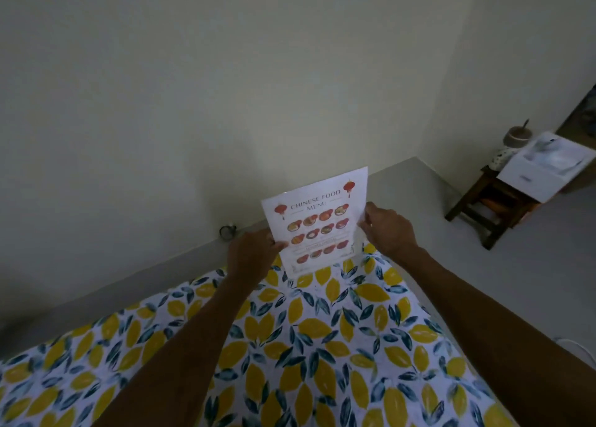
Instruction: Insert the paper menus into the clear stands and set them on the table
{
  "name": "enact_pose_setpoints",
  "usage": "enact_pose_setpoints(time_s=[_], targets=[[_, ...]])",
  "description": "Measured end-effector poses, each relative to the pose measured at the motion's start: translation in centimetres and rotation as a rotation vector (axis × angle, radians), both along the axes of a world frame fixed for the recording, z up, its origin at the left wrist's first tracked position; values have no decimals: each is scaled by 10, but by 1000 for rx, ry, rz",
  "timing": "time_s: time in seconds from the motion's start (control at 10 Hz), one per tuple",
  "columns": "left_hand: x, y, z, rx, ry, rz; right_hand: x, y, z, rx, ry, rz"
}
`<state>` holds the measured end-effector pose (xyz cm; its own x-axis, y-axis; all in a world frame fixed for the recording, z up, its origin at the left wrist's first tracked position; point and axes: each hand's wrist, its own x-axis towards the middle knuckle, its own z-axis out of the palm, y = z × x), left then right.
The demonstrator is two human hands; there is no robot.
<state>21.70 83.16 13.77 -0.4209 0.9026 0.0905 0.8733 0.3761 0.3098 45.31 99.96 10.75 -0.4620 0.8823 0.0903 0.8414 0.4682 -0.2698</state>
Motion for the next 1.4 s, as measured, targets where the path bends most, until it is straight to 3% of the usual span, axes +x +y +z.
enact_pose_setpoints(time_s=[0.3, 0.5, 0.9, 1.3, 1.4], targets=[[-21, 66, -43, -38, 96, -41, -18, 68, -30, -17, -51, 5], [-22, 87, -43, -27, -58, 38, -21, 85, -44, -17, 9, 3], [-19, 84, -50, 66, -117, 104, -36, 86, -49, -68, 119, -25], [-8, 72, -24, 13, -129, 61, -37, 76, -44, -175, 113, -74], [-13, 66, -20, -74, -104, 56, -33, 75, -40, -189, 110, -119]])
